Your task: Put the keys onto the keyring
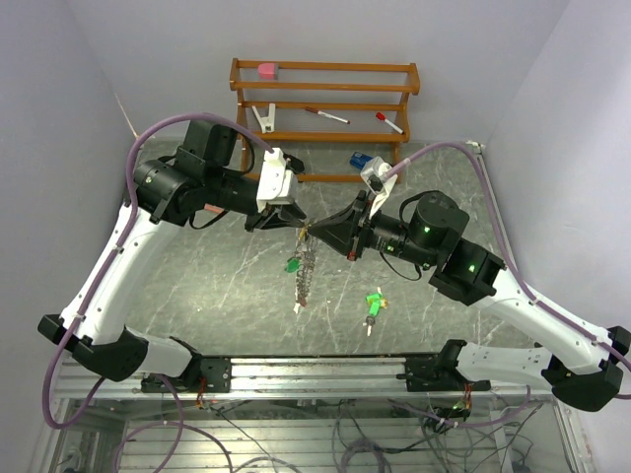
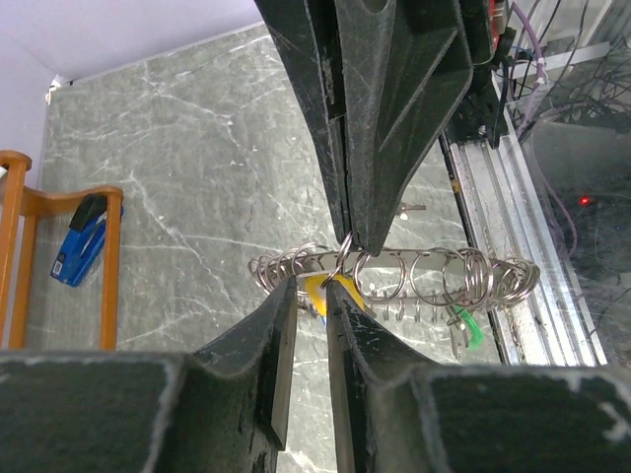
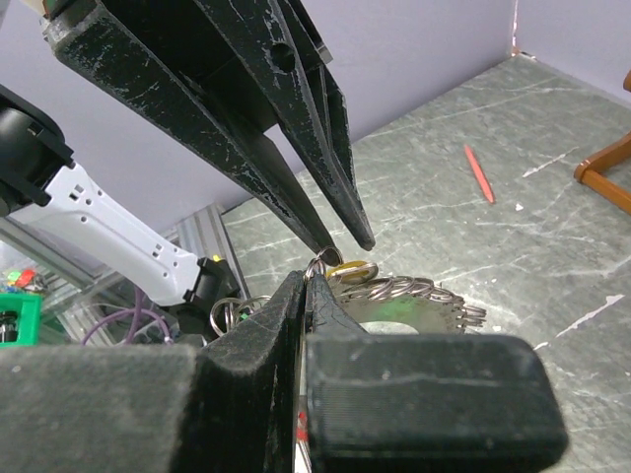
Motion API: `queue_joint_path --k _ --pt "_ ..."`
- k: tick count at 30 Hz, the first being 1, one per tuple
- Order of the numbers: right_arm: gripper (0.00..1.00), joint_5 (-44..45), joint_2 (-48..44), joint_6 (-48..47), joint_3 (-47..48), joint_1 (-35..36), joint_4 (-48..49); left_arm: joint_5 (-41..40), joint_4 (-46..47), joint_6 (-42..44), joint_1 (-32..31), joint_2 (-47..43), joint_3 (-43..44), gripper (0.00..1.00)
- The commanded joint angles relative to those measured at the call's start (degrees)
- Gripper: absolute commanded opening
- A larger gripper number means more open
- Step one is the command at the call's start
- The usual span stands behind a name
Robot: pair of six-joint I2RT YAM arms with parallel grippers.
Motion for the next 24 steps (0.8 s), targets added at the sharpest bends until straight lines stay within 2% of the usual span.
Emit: queue_joint_path --k 1,4,8,13,24 --pt "0.00 0.0 -0.9 0.5 -0.2 0.1 4.2 3.4 -0.7 1.7 -0.3 0.4 0.1 0.30" --pt "0.00 0.1 -1.0 0.6 -0.2 0.2 4.1 5.2 -2.2 3.5 -0.3 0.5 0.3 0.30" --pt "0.00 0.5 -1.1 0.6 0.0 0.1 3.9 6.6 -3.7 4.9 -0.3 0.5 0.4 0.25" --pt "0.00 0.8 -0.8 1.0 -0.1 0.1 4.5 7.0 -3.7 4.9 -0.3 0.2 0.0 0.07" --pt "0.00 5.5 -1.4 7.3 -5.4 0.3 14.3 0.9 2.6 -3.7 -0.4 0.2 1.4 0.07"
